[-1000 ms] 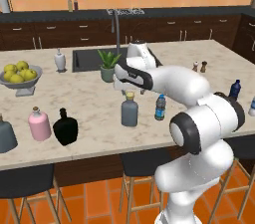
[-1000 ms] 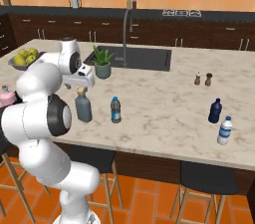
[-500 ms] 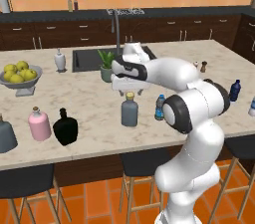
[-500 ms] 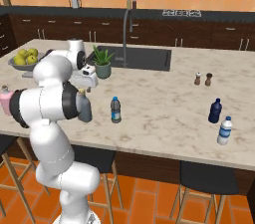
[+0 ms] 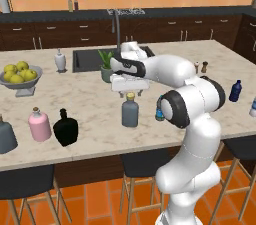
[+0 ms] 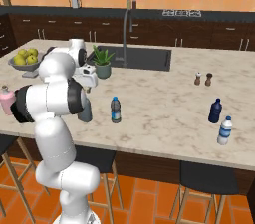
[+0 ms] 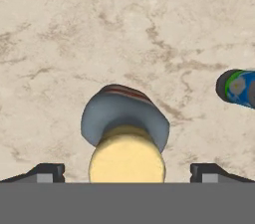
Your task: Move the plastic bottles in the middle to the plastics group, and the glass bottles in the middle to the glass group.
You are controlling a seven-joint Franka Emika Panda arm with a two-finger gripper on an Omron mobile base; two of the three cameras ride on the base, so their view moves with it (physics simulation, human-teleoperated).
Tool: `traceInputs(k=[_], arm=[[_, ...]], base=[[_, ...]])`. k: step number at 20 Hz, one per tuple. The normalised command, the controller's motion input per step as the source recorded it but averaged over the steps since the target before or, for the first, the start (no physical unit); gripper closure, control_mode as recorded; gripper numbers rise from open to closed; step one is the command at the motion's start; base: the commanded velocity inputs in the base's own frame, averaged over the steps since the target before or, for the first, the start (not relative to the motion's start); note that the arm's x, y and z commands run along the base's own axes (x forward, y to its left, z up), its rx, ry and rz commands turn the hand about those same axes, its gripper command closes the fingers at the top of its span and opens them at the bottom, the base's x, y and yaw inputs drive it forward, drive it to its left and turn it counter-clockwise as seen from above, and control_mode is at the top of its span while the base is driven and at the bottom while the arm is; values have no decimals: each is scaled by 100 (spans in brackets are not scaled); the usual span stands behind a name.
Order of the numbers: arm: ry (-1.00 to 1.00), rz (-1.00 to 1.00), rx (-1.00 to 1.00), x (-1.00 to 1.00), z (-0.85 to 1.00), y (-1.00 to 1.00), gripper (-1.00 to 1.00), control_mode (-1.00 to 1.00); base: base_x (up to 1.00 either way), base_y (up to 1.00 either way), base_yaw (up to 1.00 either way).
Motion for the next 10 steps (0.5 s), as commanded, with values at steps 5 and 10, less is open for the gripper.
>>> traceInputs(k=[5, 10], arm=[[0, 0, -2, 4, -25, 0, -100, -100], [0, 0, -1, 4, -20, 0, -100, -100]], base=[[0, 0, 0], [0, 0, 0]])
